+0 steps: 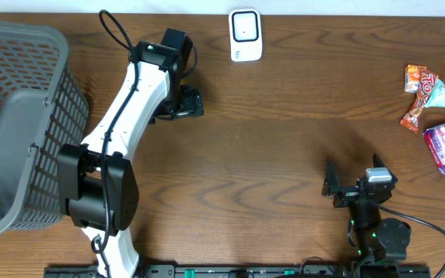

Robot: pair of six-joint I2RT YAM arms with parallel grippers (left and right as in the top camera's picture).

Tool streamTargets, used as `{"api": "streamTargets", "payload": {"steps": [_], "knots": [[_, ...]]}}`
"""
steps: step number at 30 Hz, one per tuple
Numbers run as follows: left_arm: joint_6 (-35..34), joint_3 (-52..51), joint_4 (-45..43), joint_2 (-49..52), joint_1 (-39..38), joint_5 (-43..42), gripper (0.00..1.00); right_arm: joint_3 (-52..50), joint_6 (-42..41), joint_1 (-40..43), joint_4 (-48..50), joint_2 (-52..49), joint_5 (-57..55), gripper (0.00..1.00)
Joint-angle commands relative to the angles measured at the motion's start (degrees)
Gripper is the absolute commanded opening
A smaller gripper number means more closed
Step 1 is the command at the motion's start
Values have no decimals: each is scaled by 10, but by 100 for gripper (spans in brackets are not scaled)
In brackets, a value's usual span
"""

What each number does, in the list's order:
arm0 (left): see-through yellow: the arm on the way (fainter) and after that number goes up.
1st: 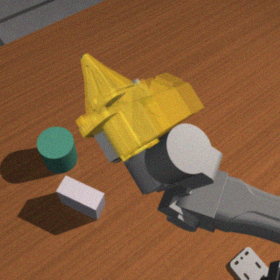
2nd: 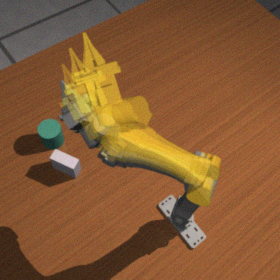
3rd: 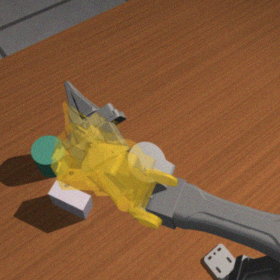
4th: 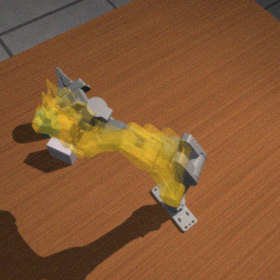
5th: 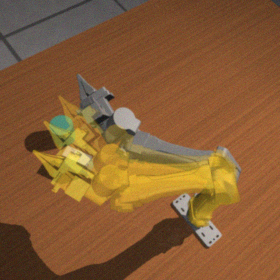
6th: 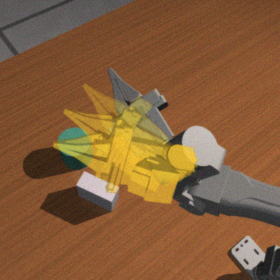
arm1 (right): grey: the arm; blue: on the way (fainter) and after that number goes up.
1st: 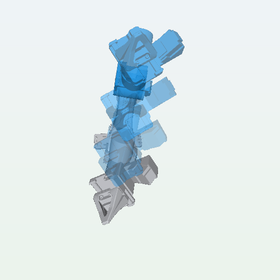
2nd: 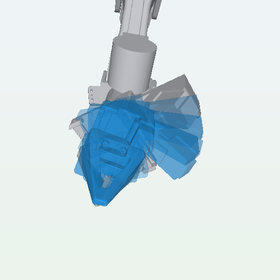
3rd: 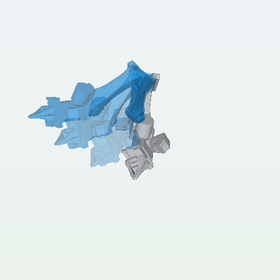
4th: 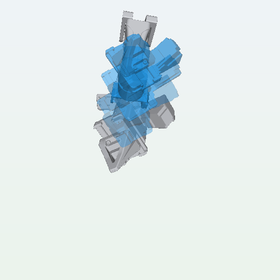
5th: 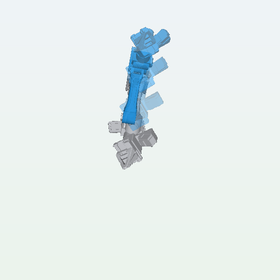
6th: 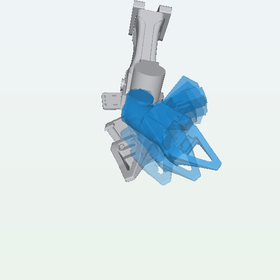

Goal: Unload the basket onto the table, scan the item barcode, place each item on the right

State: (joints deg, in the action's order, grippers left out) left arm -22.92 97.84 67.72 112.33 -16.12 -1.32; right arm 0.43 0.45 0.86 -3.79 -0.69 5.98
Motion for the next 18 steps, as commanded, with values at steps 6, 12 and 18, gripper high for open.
{"api": "streamTargets", "payload": {"steps": [6, 12, 18], "knots": [[-1, -2, 3, -6, 1, 5, 98, -1, -8, -5, -1, 4, 4, 99], [-1, -2, 3, -38, 2, 10, 98, -1, -8, -5, -1, 4, 4, 99], [-3, -8, -18, -75, -4, 20, 98, -1, -8, -5, -1, 4, 4, 99]]}}
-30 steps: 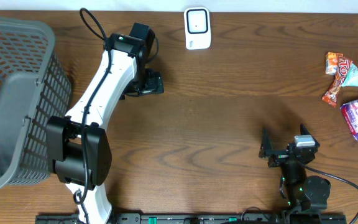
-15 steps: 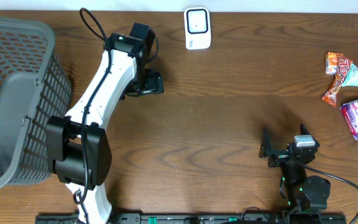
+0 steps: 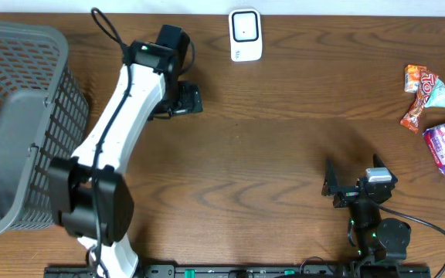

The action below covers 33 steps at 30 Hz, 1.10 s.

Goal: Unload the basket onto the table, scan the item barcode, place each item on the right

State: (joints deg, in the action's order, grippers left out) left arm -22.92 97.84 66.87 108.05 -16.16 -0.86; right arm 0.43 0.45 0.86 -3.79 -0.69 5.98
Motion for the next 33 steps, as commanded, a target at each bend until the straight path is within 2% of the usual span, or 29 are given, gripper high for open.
{"api": "streamTargets", "payload": {"steps": [1, 8, 12, 16, 25, 33], "knots": [[-3, -12, -17, -38, -7, 15, 98, -1, -8, -5, -1, 4, 4, 99], [23, -109, -124, -100, -40, 16, 98, -1, -8, -5, -1, 4, 4, 99], [63, -224, -226, -166, -54, 16, 98, -1, -8, -5, -1, 4, 4, 99], [66, -330, -283, -236, -54, 16, 98, -1, -8, -5, -1, 4, 4, 99], [70, -471, -282, -417, -53, 20, 98, -1, -8, -5, -1, 4, 4, 99], [79, -579, -315, -596, 2, 30, 98, -1, -8, -5, -1, 4, 4, 99]]}}
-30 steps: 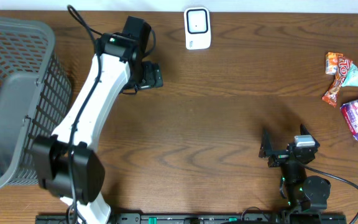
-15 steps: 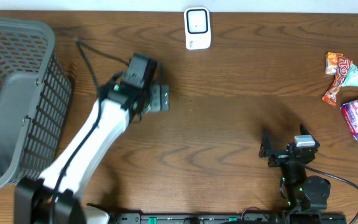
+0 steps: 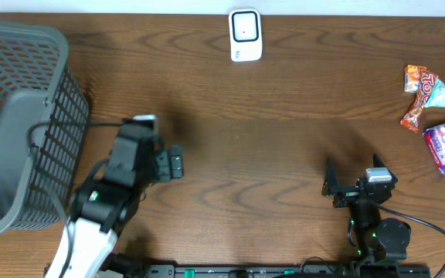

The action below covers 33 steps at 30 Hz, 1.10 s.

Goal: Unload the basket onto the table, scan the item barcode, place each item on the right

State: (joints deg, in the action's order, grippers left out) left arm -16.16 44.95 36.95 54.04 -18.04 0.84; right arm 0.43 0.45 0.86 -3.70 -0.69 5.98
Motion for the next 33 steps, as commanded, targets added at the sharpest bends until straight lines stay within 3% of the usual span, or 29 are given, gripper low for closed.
{"api": "streamTargets", "payload": {"steps": [1, 14, 33], "knots": [[12, -73, -30, -81, 27, 13, 98, -1, -8, -5, -2, 4, 4, 99], [23, -297, -232, -375, 42, 13, 98, -1, -8, -5, -2, 4, 4, 99], [32, -439, -394, -534, 98, -4, 98, -1, -8, -5, -2, 4, 4, 99]]}}
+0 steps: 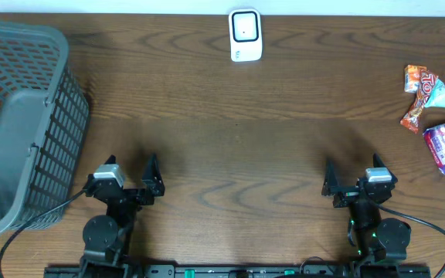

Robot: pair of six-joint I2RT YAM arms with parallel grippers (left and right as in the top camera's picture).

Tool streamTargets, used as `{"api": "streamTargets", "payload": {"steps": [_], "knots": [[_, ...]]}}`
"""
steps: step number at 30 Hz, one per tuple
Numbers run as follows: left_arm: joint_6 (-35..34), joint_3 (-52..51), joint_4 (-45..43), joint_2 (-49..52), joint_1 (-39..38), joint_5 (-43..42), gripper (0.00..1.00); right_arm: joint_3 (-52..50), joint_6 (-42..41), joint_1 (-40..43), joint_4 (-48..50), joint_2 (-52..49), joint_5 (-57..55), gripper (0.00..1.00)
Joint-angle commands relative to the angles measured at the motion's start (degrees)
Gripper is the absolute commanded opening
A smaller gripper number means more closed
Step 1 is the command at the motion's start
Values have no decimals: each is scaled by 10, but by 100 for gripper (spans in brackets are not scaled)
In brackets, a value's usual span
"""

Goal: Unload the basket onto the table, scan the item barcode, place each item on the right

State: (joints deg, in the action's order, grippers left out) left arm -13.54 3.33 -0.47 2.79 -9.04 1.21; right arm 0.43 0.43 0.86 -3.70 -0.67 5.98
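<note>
The white barcode scanner [245,34] lies at the table's far edge, near the middle. Snack items sit at the right edge: an orange-red wrapper [418,96], a teal packet and a pink pouch. My left gripper [153,180] rests folded back at the near left, open and empty, pointing toward the table's middle. At the near right my right gripper [330,185] stands open and empty as well. Both grippers are far from the scanner and from the items.
A large grey mesh basket [22,116] fills the left side of the brown wooden table [238,154]. The arms' bases and cables sit along the near edge.
My left arm was partly drawn back, its gripper near the basket's right wall at mid-table. Now it sits folded at its base by the near edge. The right arm and the items are unchanged.
My left arm was stretched far out, its empty gripper left of the scanner. A moment later it stood nearly the same. Then it was pulled back to mid-table beside the basket, and now it rests folded at the near edge. Right arm, scanner and snacks never moved.
</note>
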Motion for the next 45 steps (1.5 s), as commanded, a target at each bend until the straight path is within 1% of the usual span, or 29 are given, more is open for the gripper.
{"api": "streamTargets", "payload": {"steps": [1, 10, 13, 16, 18, 21, 30, 34, 45], "knots": [[5, -32, -35, -28, 8, -9, 98, -1, -8, -5, -2, 4, 4, 99], [5, -31, -52, -27, 31, -12, 98, -1, -8, -5, -2, 4, 4, 99], [5, -31, -12, -27, 37, -16, 98, -1, -8, -5, -2, 4, 4, 99], [12, -31, 52, -27, 39, -21, 98, -1, -8, -5, -2, 4, 4, 99], [48, -31, 44, -27, 39, -47, 98, -1, -8, -5, -2, 4, 4, 99], [87, -31, 44, -27, 39, -53, 98, -1, -8, -5, -2, 4, 4, 99], [142, -31, 46, -27, 47, -46, 98, -1, -8, -5, -2, 4, 4, 99], [144, -31, 47, -27, 56, -32, 98, -1, -8, -5, -2, 4, 4, 99], [144, -31, 48, -27, 56, -31, 98, -1, -8, -5, -2, 4, 4, 99]]}}
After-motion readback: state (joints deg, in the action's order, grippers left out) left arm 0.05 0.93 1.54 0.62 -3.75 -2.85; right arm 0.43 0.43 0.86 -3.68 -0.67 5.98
